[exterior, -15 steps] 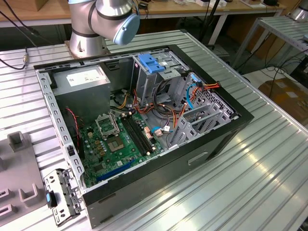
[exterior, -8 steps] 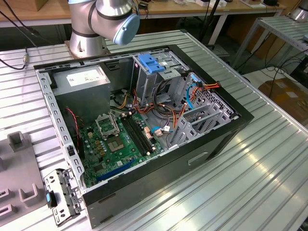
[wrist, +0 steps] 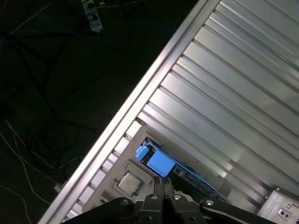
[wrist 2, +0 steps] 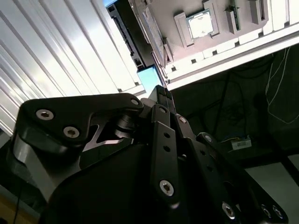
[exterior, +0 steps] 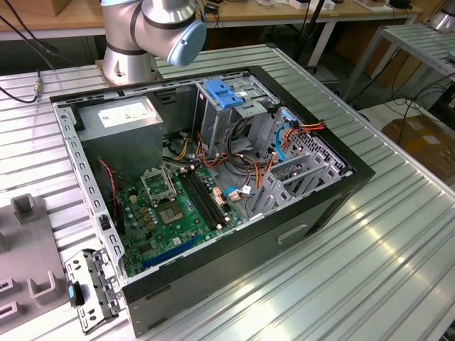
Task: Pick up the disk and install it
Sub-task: 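Pick up the disk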
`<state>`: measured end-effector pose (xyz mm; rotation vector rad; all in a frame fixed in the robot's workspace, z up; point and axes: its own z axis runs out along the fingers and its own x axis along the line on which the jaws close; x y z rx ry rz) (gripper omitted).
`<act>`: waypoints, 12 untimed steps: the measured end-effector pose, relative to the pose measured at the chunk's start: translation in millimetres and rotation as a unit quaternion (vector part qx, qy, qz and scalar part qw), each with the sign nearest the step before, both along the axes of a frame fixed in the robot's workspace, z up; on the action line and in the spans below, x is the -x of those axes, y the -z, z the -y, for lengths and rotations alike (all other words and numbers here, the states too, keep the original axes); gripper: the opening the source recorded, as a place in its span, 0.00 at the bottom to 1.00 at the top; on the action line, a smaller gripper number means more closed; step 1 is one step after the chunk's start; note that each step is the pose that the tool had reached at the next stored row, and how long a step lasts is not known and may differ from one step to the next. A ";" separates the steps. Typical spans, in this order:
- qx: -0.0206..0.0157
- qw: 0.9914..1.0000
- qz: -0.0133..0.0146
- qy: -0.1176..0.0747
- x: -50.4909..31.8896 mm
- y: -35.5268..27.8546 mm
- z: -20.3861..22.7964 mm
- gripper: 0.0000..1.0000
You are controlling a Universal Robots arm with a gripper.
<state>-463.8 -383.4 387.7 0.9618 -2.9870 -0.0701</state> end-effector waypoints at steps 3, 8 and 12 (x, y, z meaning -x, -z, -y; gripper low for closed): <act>0.000 1.000 0.000 -0.010 -0.1 0.0 0.0 0.11; 0.000 0.999 0.000 -0.034 -0.1 0.0 0.0 0.11; 0.000 0.999 0.000 -0.054 -0.1 0.0 0.0 0.11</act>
